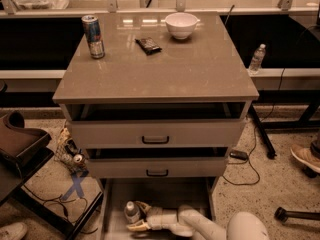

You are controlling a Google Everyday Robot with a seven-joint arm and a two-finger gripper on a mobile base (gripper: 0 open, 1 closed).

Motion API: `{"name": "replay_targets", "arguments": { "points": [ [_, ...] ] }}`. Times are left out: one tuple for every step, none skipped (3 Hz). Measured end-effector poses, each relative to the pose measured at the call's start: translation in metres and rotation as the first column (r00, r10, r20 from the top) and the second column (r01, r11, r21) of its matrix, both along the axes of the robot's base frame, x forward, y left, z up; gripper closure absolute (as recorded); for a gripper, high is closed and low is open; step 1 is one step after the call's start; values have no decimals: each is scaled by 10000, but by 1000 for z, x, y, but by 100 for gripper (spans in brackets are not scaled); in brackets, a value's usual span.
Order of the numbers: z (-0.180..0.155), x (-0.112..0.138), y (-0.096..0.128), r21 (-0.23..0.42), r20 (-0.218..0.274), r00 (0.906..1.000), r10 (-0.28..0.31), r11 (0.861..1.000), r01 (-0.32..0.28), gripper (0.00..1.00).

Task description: Place blue plastic bottle into bottom drawer

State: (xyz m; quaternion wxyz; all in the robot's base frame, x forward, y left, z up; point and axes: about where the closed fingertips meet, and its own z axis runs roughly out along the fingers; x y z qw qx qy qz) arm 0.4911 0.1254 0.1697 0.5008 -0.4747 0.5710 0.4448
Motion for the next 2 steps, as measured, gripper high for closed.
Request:
{"name": "replay_targets", "arguments": {
  "points": [
    [0,-1,1,13,-7,10000,17,10000,-17,0],
    [0,-1,1,13,-8,10000,18,10000,-18,0]
  ]
}}
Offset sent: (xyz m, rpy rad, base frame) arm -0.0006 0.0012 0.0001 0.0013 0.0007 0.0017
